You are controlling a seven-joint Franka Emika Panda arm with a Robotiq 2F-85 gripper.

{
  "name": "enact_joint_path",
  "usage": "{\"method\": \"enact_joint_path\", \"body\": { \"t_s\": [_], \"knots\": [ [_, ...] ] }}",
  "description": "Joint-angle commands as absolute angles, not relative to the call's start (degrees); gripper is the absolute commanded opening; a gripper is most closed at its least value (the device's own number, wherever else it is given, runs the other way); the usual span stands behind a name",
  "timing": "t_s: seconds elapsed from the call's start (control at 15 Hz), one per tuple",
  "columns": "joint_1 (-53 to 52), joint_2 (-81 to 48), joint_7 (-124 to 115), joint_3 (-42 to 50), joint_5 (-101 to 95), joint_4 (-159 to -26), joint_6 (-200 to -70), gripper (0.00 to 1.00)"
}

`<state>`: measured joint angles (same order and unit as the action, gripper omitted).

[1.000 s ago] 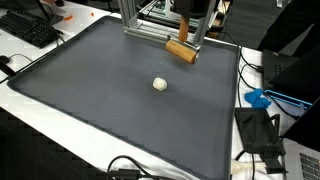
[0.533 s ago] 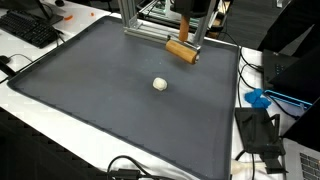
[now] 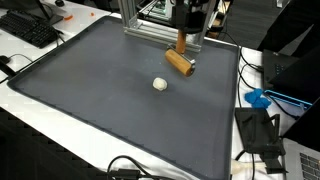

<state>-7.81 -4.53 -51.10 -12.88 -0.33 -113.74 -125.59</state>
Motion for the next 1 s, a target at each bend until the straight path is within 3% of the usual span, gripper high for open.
{"method": "enact_joint_path", "body": {
  "t_s": [0.0, 0.93],
  "knots": [
    [-9.9, -9.9, -56.4, -10.6, -4.4, -109.1, -125.6, 0.22],
    [-13.6, -18.6, -66.5, -3.9, -10.5, -103.7, -126.3, 0.22]
  ]
}}
